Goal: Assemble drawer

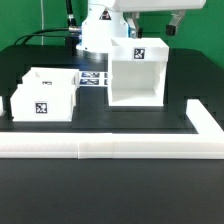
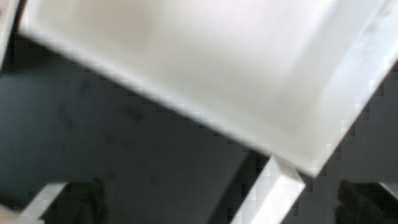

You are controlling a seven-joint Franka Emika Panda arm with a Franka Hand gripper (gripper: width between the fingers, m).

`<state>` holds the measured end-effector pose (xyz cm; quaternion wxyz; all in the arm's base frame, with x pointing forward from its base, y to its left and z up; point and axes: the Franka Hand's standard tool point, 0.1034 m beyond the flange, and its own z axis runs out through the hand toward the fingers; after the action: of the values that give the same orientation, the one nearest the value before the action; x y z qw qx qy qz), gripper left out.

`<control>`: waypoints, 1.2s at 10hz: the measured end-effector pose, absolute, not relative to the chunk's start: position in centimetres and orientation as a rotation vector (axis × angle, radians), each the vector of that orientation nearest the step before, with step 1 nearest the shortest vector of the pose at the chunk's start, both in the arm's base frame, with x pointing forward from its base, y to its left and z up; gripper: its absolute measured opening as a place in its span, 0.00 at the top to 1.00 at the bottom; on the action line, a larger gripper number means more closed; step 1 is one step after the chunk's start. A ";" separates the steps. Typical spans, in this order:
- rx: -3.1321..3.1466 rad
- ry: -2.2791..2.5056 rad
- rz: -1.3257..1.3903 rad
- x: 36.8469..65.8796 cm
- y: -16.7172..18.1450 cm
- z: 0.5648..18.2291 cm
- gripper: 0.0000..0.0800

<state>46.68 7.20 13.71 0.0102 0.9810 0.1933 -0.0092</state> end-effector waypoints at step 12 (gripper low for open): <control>3.155 0.062 -0.072 41.3 10.1 10.0 0.19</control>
Offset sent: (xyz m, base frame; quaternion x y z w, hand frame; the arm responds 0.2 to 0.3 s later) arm -0.0278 0.0343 -0.0253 0.0831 0.0290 0.1745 0.9807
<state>41.25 10.12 10.01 -0.0076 0.9995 0.0196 -0.0228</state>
